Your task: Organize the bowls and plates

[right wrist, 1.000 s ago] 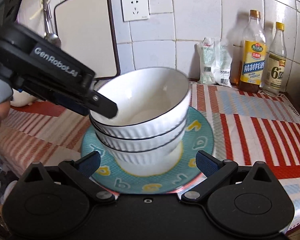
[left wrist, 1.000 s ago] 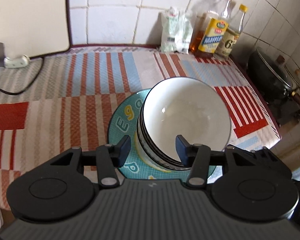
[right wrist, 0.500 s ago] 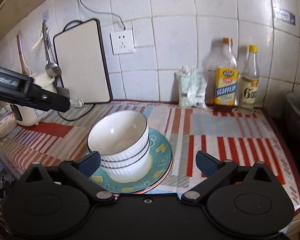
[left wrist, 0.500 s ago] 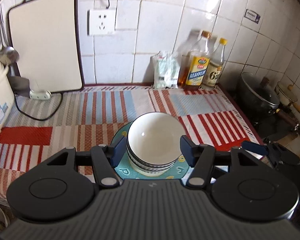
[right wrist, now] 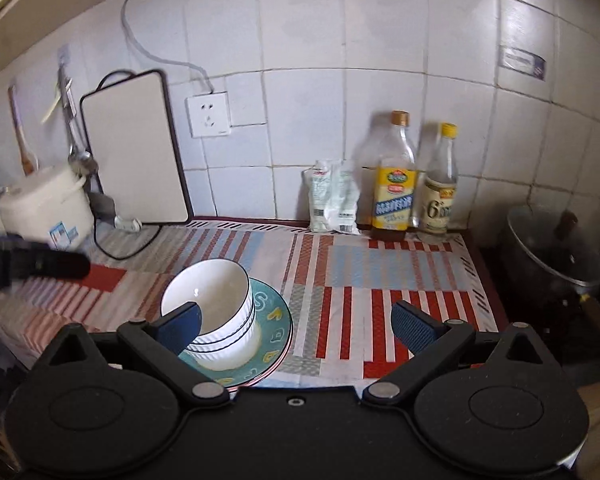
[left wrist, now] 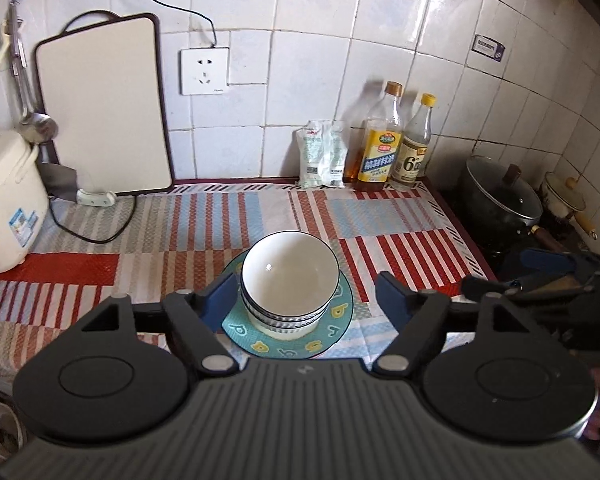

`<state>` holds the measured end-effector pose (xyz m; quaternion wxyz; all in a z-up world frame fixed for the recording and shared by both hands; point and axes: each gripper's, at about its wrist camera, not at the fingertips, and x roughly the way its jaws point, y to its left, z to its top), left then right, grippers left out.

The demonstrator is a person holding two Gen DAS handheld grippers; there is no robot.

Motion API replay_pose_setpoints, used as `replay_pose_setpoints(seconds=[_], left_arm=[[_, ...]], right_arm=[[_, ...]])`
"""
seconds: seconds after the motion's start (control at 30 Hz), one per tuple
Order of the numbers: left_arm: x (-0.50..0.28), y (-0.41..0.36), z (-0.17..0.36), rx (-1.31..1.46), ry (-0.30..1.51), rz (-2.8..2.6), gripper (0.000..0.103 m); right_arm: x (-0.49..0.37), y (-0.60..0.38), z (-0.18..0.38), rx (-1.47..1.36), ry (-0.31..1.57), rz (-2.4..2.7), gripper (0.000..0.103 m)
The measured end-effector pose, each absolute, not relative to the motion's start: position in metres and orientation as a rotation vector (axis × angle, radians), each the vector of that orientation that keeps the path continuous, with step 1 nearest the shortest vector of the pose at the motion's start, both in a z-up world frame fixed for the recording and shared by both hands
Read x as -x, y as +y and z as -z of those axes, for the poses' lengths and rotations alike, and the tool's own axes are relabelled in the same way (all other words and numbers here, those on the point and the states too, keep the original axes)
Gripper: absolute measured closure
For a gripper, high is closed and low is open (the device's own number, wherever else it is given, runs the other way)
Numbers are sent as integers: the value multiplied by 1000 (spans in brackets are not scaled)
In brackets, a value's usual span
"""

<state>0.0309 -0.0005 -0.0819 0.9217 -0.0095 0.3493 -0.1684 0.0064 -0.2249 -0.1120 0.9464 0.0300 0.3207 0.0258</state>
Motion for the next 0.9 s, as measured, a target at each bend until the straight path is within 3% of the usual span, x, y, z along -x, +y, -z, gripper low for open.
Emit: replay_pose_setpoints(seconds=[0.1, 0.27, 0.9], left_arm=[[-21, -4, 78, 20, 716, 334, 18], [-6, -13, 77, -28, 722, 326, 15], [22, -12, 73, -36, 707, 183, 7]], right_arm=[[4, -233, 96, -97, 665, -2, 1], [25, -234, 76, -66, 657, 52, 1], [63, -220, 54, -6, 671, 72, 1]])
